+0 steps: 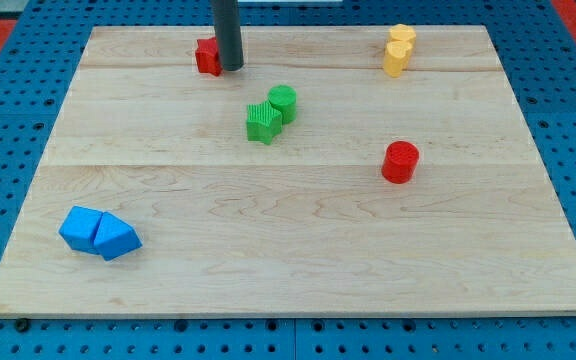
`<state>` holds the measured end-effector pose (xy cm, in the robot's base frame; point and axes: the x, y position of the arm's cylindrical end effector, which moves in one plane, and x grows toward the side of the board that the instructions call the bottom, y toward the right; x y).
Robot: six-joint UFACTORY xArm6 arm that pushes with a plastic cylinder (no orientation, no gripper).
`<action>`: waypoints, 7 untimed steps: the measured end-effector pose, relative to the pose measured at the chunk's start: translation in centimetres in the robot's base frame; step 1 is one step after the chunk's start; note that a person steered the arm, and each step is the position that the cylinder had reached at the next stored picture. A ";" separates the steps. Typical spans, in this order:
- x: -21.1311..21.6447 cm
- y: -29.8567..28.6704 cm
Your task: Nudge the green circle down a bit
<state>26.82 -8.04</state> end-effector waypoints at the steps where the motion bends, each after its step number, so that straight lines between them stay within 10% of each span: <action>1: 0.0 -0.6; 3: -2.4 -7.4; 7: -2.3 -1.8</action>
<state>24.55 -9.85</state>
